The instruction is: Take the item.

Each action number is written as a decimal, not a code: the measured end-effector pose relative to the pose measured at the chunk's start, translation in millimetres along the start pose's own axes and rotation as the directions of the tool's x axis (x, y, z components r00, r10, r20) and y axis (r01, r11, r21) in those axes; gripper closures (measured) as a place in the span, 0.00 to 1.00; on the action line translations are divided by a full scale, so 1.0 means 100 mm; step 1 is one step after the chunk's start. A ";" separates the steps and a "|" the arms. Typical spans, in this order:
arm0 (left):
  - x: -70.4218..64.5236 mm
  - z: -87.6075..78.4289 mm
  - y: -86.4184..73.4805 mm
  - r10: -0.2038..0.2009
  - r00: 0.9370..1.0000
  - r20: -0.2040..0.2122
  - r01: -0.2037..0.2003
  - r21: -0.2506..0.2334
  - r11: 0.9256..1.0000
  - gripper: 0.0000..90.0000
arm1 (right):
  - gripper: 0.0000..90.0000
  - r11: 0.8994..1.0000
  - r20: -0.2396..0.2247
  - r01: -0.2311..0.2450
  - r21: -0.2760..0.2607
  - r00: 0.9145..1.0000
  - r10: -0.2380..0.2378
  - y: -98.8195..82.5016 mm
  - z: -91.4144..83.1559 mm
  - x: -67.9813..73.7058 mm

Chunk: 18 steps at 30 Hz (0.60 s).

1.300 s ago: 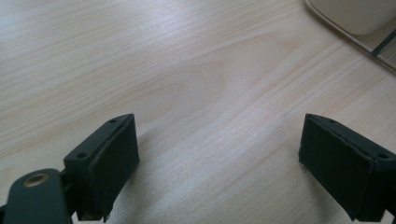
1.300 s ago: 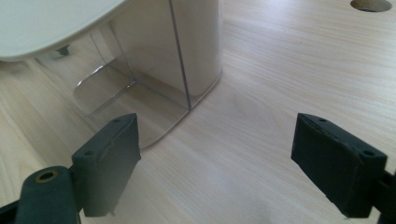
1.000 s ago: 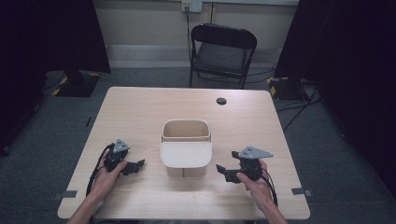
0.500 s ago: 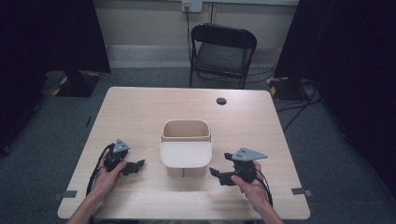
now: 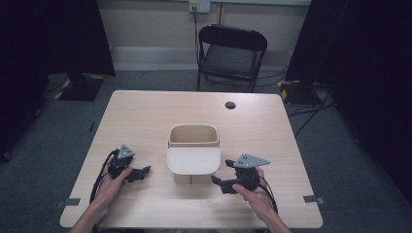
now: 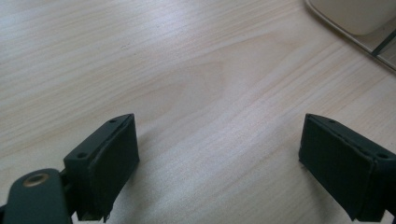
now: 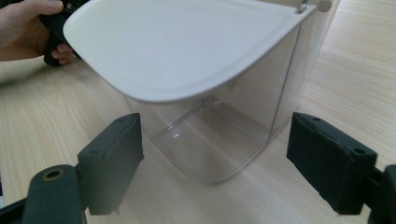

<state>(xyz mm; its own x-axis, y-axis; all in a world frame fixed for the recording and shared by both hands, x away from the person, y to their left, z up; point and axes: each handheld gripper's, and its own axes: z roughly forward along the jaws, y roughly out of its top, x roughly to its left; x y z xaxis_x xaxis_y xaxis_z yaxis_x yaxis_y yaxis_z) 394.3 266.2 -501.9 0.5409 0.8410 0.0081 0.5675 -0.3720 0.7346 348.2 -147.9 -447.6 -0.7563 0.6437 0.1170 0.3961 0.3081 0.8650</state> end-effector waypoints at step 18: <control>0.00 -0.01 0.00 0.002 1.000 0.000 -0.002 0.007 1.000 0.13 | 0.28 1.000 0.001 0.023 0.009 1.000 -0.024 0.05 0.06 0.06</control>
<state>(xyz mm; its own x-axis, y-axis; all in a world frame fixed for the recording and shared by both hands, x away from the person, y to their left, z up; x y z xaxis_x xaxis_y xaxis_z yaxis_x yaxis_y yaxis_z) 393.9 266.3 -501.6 0.5419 0.8404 0.0091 0.5708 -0.3760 0.7299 348.5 -137.9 -445.3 -0.7651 0.6366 0.0964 0.3826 0.3292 0.8633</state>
